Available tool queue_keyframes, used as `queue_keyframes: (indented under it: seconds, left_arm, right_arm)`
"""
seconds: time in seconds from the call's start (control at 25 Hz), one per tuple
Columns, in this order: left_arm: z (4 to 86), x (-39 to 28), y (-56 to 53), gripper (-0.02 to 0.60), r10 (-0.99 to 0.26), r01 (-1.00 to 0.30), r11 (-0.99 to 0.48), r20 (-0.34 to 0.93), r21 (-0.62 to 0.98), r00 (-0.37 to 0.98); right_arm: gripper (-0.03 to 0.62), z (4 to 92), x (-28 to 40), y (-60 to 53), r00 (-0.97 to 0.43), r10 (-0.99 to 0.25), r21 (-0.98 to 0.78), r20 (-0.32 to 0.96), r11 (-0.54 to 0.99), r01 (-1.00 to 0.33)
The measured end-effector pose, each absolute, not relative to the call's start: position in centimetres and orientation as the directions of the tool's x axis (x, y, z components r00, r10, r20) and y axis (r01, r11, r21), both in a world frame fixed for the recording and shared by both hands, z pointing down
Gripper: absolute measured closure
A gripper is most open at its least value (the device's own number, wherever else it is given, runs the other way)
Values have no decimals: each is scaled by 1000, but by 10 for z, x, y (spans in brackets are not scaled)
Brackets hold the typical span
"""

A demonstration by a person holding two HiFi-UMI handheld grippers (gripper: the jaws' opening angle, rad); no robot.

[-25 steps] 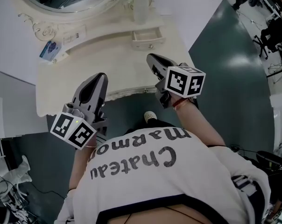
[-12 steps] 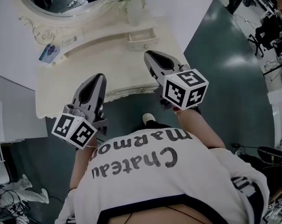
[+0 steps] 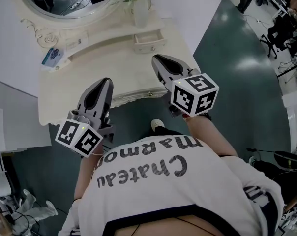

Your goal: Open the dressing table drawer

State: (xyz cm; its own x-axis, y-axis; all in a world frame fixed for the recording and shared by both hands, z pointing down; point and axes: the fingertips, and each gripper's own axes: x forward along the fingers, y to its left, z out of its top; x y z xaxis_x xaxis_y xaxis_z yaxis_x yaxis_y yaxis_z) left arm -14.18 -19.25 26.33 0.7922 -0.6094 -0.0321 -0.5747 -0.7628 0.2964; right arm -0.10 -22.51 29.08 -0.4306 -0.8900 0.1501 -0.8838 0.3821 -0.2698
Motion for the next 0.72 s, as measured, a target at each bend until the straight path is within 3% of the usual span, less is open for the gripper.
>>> queue_keyframes:
  seconds: [0.72]
  left_arm:
    - [269, -152, -187, 558, -593, -556, -771, -30, 310, 805]
  right_arm:
    - [554, 302, -7, -216, -395, -900, -267, 184, 341, -901]
